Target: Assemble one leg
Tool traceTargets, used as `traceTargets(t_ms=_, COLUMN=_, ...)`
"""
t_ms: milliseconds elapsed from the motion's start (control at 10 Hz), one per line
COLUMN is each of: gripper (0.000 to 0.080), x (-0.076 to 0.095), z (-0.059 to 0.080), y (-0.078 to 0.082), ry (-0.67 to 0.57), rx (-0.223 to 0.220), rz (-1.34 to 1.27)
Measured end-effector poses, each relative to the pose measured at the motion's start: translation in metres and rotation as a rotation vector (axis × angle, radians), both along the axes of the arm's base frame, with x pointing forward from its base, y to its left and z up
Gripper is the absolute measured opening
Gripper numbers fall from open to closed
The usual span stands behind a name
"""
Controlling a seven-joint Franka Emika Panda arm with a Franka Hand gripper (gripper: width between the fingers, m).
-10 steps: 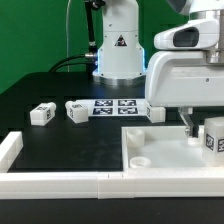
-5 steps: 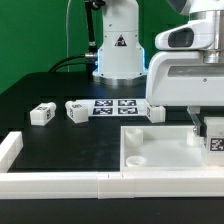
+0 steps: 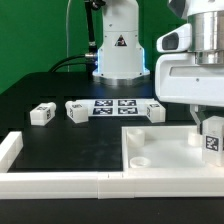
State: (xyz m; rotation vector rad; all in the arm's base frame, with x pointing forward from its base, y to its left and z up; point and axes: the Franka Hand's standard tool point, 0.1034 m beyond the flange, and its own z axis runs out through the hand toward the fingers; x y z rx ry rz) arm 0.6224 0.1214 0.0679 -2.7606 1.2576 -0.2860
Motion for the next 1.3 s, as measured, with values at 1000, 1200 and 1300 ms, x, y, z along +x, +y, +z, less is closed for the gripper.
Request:
traceTargets(t_ms=1000, gripper=0.0615, x=-0.0007, z=0.0013, y=0.0022, ry=0.003, rx=0.026, rz=-0.151)
traceTargets(t_ms=1200, gripper=0.0647, x=0.0009, z=0.0024, y=0.0007, ry=0.005, rx=-0.039, rz=0.167)
traceTargets(t_ms=1300, gripper=0.0647, x=0.0013, z=0.0026, y=0.0001, ry=0.006, rx=-0.058, rz=0.255)
